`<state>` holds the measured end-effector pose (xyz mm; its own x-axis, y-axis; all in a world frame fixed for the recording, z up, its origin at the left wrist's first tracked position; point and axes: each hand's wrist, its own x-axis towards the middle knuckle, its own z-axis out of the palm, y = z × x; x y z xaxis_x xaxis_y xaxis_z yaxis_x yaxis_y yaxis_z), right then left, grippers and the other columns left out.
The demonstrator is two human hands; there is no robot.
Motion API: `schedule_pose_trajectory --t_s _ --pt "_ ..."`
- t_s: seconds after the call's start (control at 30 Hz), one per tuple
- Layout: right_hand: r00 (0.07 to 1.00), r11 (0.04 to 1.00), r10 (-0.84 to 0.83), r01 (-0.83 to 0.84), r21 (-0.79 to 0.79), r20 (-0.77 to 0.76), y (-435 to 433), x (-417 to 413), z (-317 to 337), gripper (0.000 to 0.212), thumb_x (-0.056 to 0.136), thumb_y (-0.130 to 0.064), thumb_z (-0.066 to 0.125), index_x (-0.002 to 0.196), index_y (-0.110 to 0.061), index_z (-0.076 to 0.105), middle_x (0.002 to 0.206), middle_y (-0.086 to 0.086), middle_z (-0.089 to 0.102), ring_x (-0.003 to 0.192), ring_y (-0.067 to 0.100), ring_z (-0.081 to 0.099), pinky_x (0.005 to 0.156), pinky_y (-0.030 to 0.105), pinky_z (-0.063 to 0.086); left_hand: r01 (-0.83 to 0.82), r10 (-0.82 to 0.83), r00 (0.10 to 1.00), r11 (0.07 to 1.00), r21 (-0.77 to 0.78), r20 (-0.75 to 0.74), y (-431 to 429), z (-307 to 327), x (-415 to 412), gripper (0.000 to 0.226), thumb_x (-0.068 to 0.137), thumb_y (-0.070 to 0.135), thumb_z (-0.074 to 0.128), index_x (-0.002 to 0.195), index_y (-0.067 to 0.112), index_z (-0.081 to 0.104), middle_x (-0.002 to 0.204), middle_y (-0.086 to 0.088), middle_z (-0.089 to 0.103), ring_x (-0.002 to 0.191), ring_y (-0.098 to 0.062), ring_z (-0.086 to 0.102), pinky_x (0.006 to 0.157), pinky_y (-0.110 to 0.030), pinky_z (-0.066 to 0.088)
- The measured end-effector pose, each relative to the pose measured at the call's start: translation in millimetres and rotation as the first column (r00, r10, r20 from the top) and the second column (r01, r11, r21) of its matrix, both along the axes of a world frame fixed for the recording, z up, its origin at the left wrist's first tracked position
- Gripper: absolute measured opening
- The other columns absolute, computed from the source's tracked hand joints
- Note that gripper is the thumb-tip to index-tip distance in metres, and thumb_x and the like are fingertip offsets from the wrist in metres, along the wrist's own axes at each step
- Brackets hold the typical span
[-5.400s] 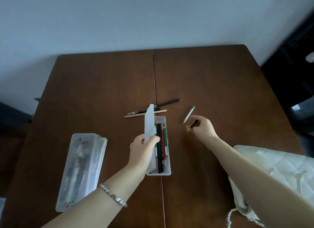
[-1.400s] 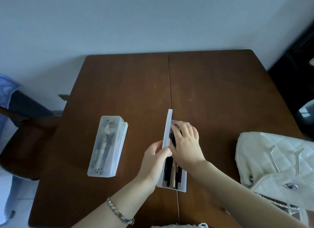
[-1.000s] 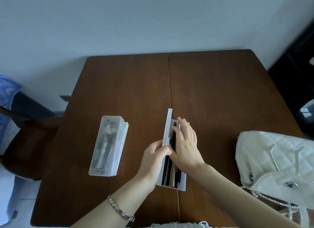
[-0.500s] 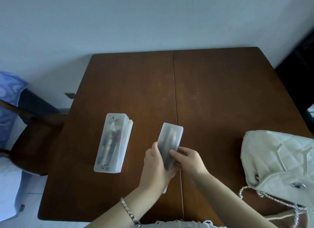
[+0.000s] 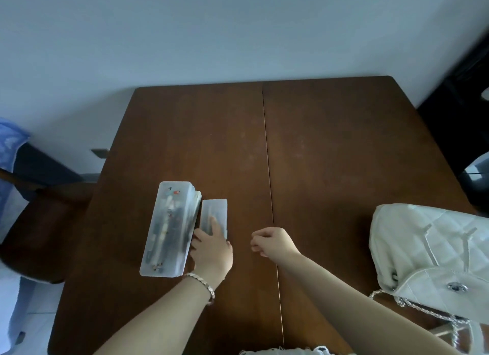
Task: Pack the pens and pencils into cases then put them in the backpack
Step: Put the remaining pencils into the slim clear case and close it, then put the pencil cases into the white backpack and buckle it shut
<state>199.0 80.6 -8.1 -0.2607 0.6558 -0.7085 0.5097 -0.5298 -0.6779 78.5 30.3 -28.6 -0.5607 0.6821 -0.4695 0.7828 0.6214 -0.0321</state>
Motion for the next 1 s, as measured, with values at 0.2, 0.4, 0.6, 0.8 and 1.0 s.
schedule_pose_trajectory --t_s 0.2,0.4,0.6,0.8,1.0 --pt "0.998 0.999 0.052 -0.051 -0.011 0.029 -10 31 -9 0.024 0.085 -0.008 0.046 0.075 -0.024 0.06 0.07 -0.004 0.066 0.068 0.01 0.062 0.071 0.027 0.049 -0.009 0.006 0.999 0.997 -0.071 -0.038 10 -5 -11 0.062 0.098 0.026 0.037 0.148 0.01 0.004 0.145 -0.029 0.015 0.129 -0.038 0.031 0.104 -0.04 0.037" --pt "0.992 0.994 0.09 -0.095 0.054 0.083 -7 72 1 0.017 0.087 -0.01 0.049 0.092 -0.018 0.063 0.078 -0.002 0.068 0.073 0.012 0.063 0.071 0.026 0.05 0.265 -0.269 0.943 0.963 0.049 0.194 33 23 17 0.043 0.096 0.019 0.041 0.139 0.013 0.036 0.138 -0.013 0.038 0.125 -0.027 0.041 0.099 -0.034 0.042" --pt "0.933 0.904 0.138 -0.255 0.343 0.331 20 152 55 0.025 0.088 -0.019 0.055 0.112 -0.018 0.064 0.101 -0.002 0.067 0.094 0.01 0.06 0.082 0.017 0.043 0.409 -0.361 0.733 0.911 0.051 0.577 53 61 73 0.03 0.097 0.031 0.041 0.124 0.023 0.053 0.119 0.004 0.059 0.099 -0.013 0.058 0.082 -0.022 0.043" --pt "0.599 0.803 -0.061 -0.445 0.396 0.798 16 251 68 0.032 0.089 -0.033 0.056 0.119 -0.021 0.056 0.125 0.003 0.048 0.118 0.021 0.045 0.1 0.033 0.036 0.445 -0.446 0.698 0.883 0.149 0.561 65 71 110 0.028 0.095 0.03 0.044 0.119 0.022 0.056 0.096 0.009 0.056 0.075 -0.009 0.053 0.064 -0.021 0.039" --pt "0.484 0.796 0.09 -0.56 0.229 0.871 -3 283 44 0.052 0.08 -0.054 0.06 0.123 -0.026 0.049 0.123 0.0 0.043 0.11 0.019 0.042 0.092 0.032 0.039 0.468 -0.466 0.671 0.87 0.157 0.577 57 73 125 0.029 0.095 0.03 0.044 0.12 0.023 0.056 0.1 0.01 0.057 0.083 -0.009 0.056 0.062 -0.014 0.038"
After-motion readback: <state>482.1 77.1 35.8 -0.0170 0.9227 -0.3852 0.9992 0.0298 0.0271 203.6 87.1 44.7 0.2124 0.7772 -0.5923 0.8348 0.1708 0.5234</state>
